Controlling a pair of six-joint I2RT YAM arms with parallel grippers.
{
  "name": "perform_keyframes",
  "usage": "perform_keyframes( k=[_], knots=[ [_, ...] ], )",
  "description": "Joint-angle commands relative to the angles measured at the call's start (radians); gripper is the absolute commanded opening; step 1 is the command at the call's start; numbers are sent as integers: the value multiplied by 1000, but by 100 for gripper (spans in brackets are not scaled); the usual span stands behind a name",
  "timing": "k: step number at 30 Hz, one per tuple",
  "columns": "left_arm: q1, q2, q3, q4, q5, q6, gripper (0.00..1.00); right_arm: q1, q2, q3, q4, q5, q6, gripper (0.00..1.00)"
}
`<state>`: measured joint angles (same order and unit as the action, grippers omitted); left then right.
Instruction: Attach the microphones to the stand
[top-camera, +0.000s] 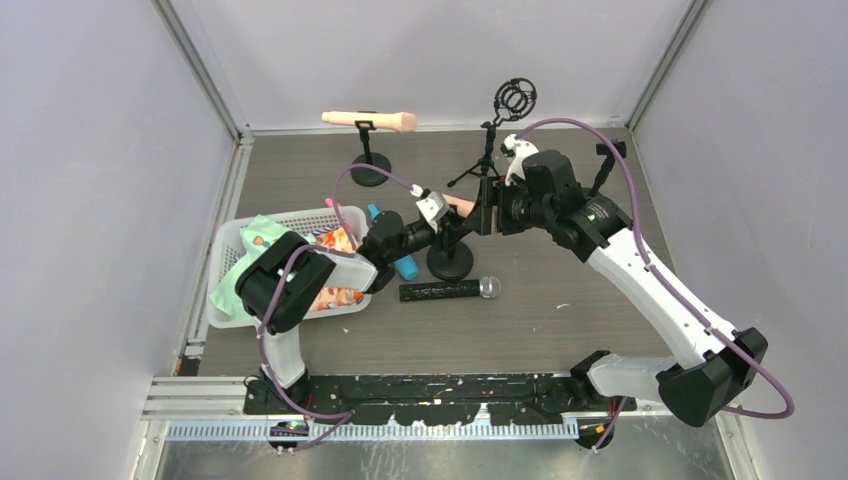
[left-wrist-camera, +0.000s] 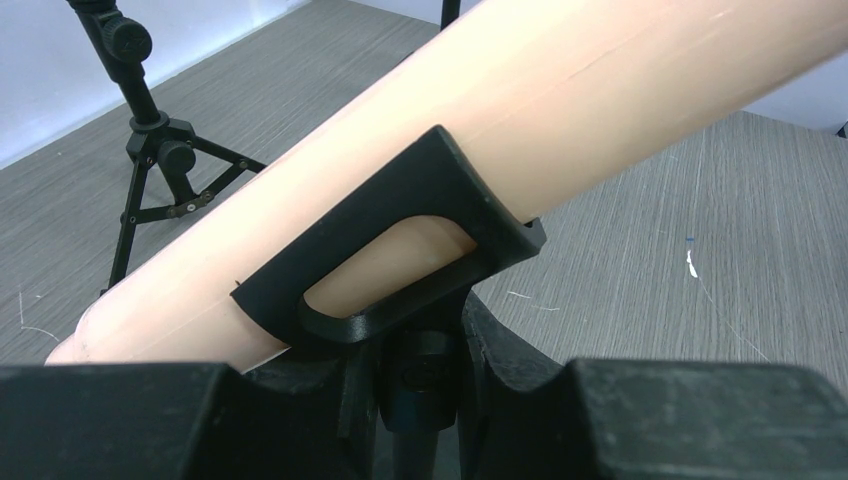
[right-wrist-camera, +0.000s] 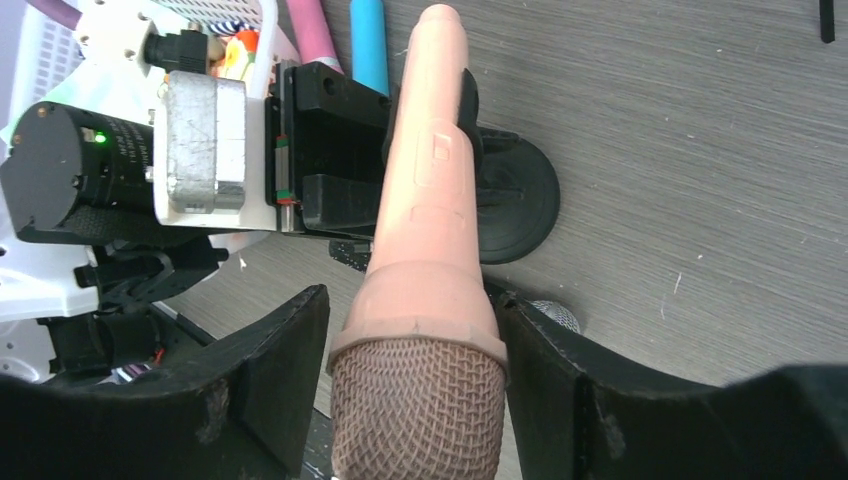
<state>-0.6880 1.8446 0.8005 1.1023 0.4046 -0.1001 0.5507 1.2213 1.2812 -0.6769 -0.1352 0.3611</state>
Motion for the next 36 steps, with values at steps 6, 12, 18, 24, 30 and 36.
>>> perform_keyframes(
  k=[6,12,18,24,30,36],
  knots=[
    [-2,-37,11,-1,4,40,0,10,28,21,65,62,-30,47],
    [-13,-36,9,4,7,46,0,10,77,6,65,51,-52,28],
    [-22,-44,9,2,11,61,0,10,142,8,25,32,-95,7],
    [-53,-63,13,-52,14,128,0,11,198,25,18,48,-115,2],
    [-59,-65,9,-53,19,134,0,11,244,49,26,67,-137,1],
    [-61,-67,6,-49,23,133,0,9,284,71,37,80,-154,1]
  ],
)
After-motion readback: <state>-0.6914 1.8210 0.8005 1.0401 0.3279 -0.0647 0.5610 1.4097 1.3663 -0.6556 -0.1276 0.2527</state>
